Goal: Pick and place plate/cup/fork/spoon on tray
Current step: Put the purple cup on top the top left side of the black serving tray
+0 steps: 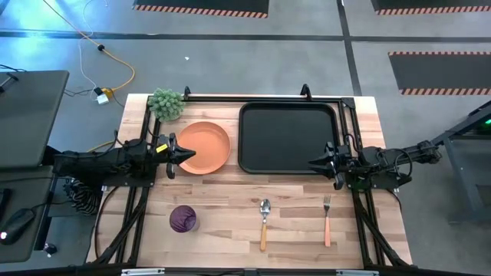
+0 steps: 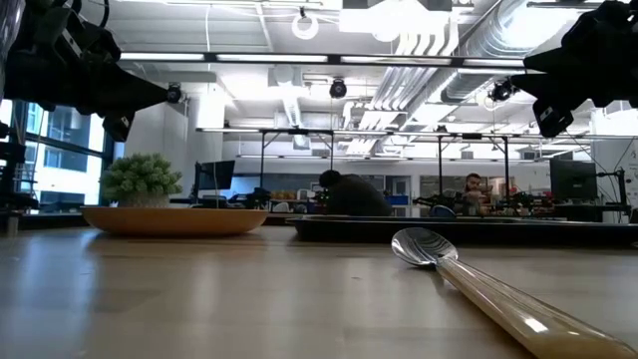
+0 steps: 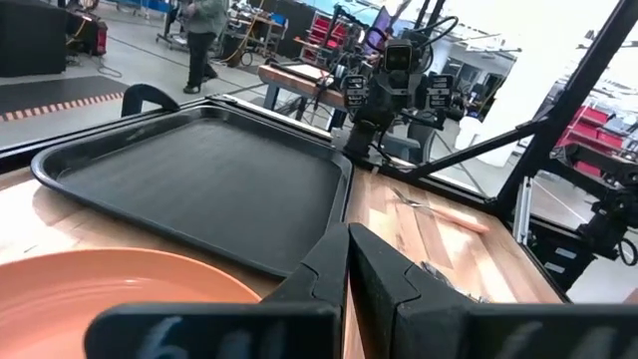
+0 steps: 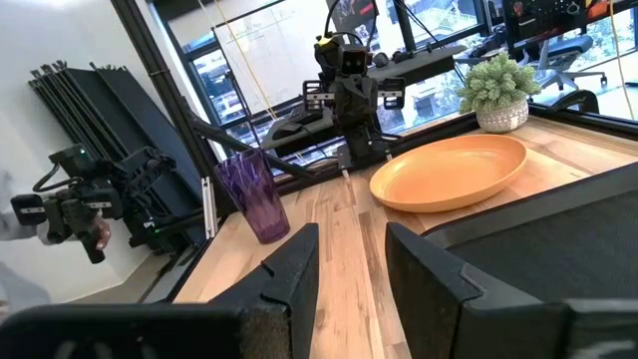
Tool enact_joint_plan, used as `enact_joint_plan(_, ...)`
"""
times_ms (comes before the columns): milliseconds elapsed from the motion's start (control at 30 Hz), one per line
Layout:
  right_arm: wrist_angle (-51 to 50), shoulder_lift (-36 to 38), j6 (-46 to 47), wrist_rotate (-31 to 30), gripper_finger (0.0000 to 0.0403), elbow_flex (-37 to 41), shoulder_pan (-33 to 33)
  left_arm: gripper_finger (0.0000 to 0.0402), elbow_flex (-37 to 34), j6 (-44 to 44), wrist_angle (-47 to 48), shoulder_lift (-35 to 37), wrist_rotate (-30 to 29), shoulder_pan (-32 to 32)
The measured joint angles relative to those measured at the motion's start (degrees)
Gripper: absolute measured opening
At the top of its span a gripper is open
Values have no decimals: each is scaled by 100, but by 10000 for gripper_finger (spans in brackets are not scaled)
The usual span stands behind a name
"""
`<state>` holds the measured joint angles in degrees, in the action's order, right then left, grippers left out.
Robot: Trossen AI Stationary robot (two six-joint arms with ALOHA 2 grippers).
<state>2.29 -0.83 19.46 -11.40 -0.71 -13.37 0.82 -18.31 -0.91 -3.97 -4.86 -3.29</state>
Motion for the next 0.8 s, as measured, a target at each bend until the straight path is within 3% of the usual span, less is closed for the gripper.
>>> enact_joint_plan(567, 4, 0, -28, -18, 110, 0, 0, 3, 0, -991, -61, 0, -321, -2)
enact_joint_plan(800, 150, -1, 297, -47, 110, 0, -2, 3, 0, -1011, -61, 0, -323, -2)
